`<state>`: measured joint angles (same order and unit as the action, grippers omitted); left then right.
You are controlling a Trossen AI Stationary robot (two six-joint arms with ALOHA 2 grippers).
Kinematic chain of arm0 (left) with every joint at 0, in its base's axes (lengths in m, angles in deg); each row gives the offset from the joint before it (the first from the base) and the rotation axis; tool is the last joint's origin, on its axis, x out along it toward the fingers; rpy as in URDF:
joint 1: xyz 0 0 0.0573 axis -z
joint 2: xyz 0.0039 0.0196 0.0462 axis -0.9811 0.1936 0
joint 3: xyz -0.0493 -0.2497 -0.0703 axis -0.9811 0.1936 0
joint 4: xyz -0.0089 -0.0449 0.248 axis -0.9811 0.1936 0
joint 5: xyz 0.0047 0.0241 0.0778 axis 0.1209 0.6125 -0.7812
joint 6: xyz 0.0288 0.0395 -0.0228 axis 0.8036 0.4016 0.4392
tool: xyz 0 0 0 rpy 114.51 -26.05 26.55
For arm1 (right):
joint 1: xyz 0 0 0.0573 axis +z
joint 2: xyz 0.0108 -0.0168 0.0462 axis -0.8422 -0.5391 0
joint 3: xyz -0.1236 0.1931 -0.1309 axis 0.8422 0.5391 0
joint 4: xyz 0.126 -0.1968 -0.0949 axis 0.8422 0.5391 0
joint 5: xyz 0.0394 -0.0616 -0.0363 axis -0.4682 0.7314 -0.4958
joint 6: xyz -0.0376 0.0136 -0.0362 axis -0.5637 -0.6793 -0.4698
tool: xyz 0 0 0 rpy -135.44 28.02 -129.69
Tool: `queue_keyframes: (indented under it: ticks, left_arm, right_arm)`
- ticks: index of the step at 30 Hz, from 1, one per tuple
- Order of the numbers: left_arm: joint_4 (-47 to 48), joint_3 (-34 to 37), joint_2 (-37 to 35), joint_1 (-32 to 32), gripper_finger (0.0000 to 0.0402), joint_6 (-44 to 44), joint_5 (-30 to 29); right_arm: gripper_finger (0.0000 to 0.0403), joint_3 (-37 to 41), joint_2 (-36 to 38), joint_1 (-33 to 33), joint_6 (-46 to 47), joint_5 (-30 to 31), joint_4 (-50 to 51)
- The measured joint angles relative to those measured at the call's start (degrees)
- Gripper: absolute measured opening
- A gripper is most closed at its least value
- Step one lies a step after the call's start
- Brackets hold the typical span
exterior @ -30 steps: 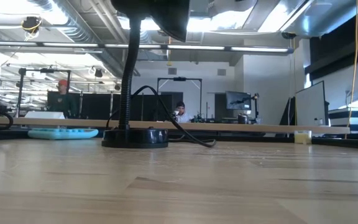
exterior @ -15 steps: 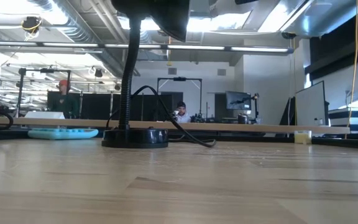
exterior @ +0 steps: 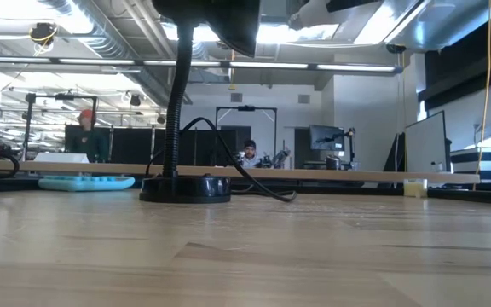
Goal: Screw lightbulb
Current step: Insert the lightbulb into the black lamp
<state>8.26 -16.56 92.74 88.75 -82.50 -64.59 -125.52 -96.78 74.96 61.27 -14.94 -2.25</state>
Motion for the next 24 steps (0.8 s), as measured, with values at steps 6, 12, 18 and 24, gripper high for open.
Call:
queue_keyframes:
  ticks: [6,12,18,24]
  left_arm:
    - [1.61,0.15,2.31,-0.66,0.0395,0.58,-0.91]
    - [5.18,0.16,5.15,-0.81,0.0370,0.87,-1.06]
    - [6.56,0.14,4.67,-0.86,0.0253,3.36,-2.15]
    - [9.89,0.08,4.34,-0.82,0.0241,6.95,-2.60]
  right_arm:
    - [0.0280,-0.04,0.07,0.00,0.99,-1.48,0.39]
    - [0.0280,1.24,0.14,0.01,1.86,-3.29,-1.78]
    - [0.0280,8.96,0.28,0.00,1.27,-6.26,-13.69]
    - [0.0280,18.96,0.02,-0.05,-4.56,-11.48,-38.61]
